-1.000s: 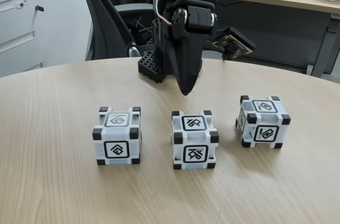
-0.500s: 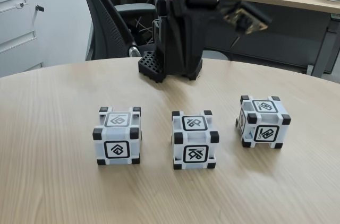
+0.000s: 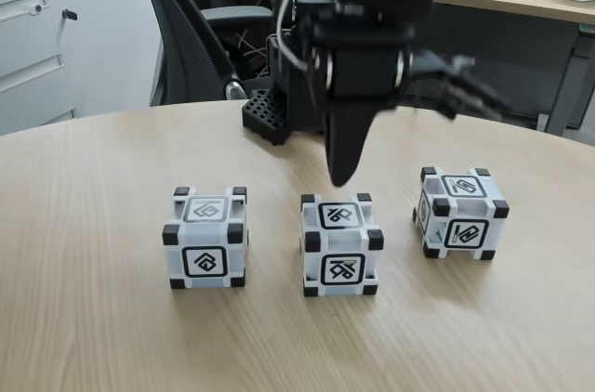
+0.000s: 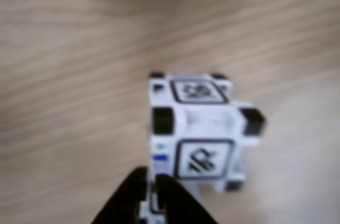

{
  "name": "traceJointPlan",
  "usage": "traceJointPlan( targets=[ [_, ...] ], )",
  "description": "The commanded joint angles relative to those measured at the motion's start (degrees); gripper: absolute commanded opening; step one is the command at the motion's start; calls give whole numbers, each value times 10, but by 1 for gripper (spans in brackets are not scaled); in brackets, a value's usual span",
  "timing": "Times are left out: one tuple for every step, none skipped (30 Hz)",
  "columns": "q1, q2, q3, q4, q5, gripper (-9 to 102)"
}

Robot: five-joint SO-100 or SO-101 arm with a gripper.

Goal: Stack cubes from left to right.

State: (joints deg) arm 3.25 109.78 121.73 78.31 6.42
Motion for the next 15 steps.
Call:
traceJointPlan(
  targets=[
    [-3, -10, -29, 2, 21, 0],
    [-4, -6, -29, 2, 25, 0],
    [-4, -5, -29, 2, 29, 0],
    [-5, -4, -29, 2, 34, 0],
    [-5, -4, -29, 3, 40, 0],
    [-5, -4, -29, 3, 41, 0],
    [-7, -4, -29, 3, 48, 0],
    [-9, -4, -24, 3, 62, 0],
    [-18, -4, -21, 3, 81, 0],
    [-30, -4, -21, 3, 80, 0],
    [-45, -4, -21, 3, 75, 0],
    [-64, -4, -21, 3, 75, 0],
    [-83, -4, -21, 3, 75, 0],
    [-103, -3, -21, 4, 79, 0],
    [-120, -3, -21, 4, 83, 0]
  ],
)
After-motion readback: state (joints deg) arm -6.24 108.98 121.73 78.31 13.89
